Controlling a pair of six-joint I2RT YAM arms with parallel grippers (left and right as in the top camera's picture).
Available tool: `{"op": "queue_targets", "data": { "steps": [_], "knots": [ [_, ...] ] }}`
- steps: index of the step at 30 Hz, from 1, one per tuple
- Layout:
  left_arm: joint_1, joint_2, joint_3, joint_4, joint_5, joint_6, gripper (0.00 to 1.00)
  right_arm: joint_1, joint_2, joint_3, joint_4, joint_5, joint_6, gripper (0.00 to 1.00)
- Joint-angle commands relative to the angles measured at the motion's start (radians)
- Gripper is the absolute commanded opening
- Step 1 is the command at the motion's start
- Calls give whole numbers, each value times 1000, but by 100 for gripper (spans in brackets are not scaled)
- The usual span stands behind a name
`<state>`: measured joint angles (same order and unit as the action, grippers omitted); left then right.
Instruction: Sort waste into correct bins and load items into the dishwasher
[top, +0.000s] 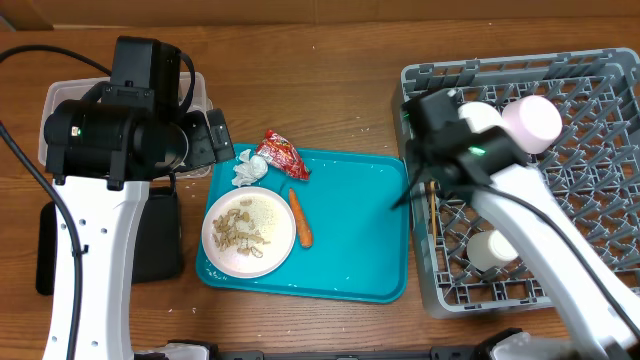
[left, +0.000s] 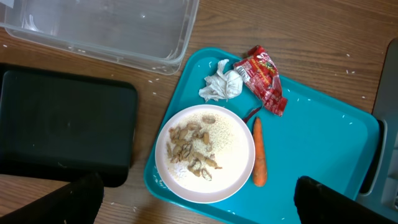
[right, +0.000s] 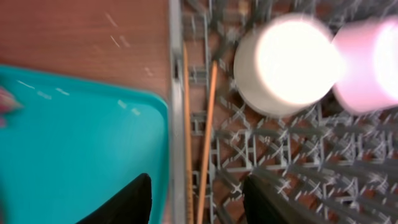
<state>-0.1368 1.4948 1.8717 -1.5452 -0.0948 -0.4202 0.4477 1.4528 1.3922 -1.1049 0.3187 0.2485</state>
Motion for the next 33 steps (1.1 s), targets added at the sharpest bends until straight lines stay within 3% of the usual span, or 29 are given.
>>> {"op": "queue_targets", "data": {
  "steps": [1, 5, 6, 14, 25, 30, 33],
  "knots": [
    [-1, 6, 10, 2, -6, -14, 100, 5, -174, 92, -22, -36, 45, 56],
    [-1, 6, 10, 1, -6, -14, 100, 5, -347, 102, -35, -38, 48, 87],
    [-1, 6, 10, 2, -6, -14, 100, 5, -383, 102, -34, -45, 47, 100],
    [-1, 6, 10, 2, -6, -14, 100, 5, -568, 102, -39, -74, 47, 100],
    [-1, 6, 10, 2, -6, -14, 100, 5, -574, 101, -72, -74, 47, 100],
    [-1, 6, 10, 5, -46, 39, 100, 5, -574, 101, -73, -74, 47, 100],
    [-1, 6, 10, 17, 20, -21, 100, 5, -574, 101, -73, -74, 47, 100]
  ]
}}
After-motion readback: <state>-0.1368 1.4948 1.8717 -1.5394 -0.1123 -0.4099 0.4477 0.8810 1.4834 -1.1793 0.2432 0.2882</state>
